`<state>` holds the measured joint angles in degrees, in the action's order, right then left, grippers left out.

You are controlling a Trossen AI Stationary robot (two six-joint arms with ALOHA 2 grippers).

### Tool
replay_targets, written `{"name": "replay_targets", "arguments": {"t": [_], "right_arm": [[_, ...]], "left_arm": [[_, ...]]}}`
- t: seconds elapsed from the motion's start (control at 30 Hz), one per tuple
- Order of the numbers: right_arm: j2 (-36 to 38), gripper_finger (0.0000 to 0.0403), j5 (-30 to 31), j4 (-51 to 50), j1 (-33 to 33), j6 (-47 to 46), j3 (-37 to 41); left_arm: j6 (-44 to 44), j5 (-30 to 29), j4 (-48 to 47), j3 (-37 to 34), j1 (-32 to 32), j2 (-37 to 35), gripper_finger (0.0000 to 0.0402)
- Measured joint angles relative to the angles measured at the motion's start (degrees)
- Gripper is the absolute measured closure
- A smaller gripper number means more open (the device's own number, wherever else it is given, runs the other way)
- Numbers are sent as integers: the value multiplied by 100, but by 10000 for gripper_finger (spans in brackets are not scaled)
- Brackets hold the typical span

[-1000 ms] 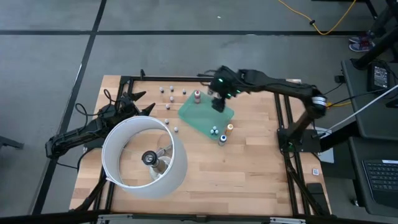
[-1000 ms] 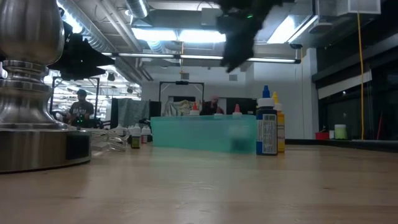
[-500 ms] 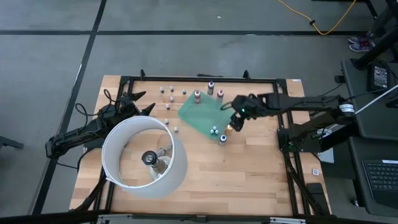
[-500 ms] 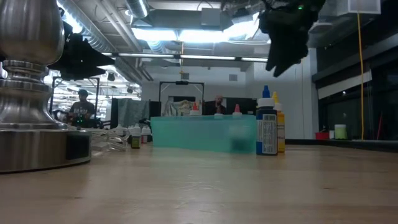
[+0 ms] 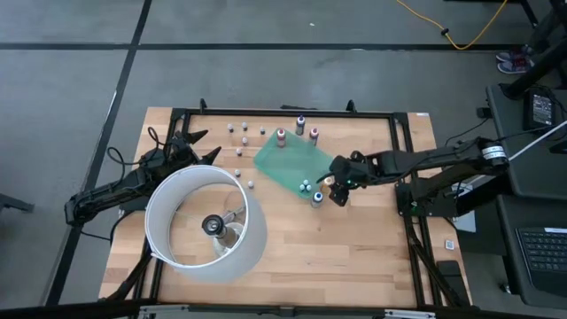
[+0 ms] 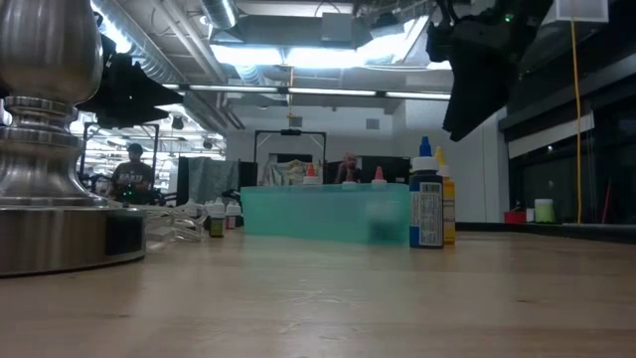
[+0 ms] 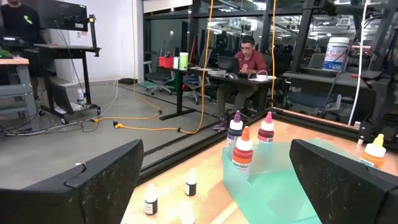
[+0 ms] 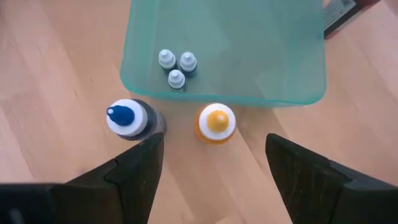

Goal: Pick & Place food coloring
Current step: Put the large yellow food coloring bottle into the green bin

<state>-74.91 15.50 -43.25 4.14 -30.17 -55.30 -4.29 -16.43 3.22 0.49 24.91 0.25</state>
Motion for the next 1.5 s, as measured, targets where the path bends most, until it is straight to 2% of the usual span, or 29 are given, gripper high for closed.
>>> {"name": "replay_targets", "arguments": {"t": [0.57,1.13,1.23,1.5], "right_arm": [[-391,121,104,1223,-101,221,672],[-525,122,-59,1602,-330,547,790],[-525,136,-66,1572,-330,525,790],[-525,208,-172,1563,-330,568,790]], "left_arm": [[1,0,0,0,0,-1,2],[1,0,0,0,0,0,2],[0,0,0,0,0,0,2],[0,0,0,0,0,0,2]]}}
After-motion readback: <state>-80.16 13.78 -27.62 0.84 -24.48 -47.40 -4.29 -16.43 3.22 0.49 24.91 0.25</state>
